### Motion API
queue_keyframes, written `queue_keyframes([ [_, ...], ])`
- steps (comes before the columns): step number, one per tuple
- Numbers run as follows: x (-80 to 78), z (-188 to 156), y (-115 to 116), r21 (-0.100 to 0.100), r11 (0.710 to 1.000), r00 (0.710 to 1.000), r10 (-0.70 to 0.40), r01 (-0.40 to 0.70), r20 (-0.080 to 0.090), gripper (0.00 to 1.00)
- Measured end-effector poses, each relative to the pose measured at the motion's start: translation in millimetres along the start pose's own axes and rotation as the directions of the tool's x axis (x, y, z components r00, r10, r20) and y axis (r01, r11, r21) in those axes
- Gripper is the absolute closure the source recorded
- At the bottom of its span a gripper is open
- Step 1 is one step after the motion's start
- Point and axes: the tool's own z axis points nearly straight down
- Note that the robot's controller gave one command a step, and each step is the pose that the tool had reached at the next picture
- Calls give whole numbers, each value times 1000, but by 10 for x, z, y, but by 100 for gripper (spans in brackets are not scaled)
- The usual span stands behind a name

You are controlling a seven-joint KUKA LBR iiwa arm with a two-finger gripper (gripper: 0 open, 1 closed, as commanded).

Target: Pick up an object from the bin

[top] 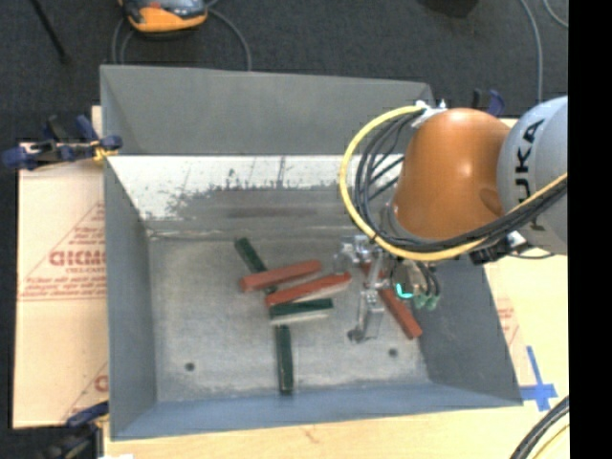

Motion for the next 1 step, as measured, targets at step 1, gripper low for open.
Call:
queue_keyframes([
  [1,-16,-38,0,0,1000,1000,0,0,8,0],
])
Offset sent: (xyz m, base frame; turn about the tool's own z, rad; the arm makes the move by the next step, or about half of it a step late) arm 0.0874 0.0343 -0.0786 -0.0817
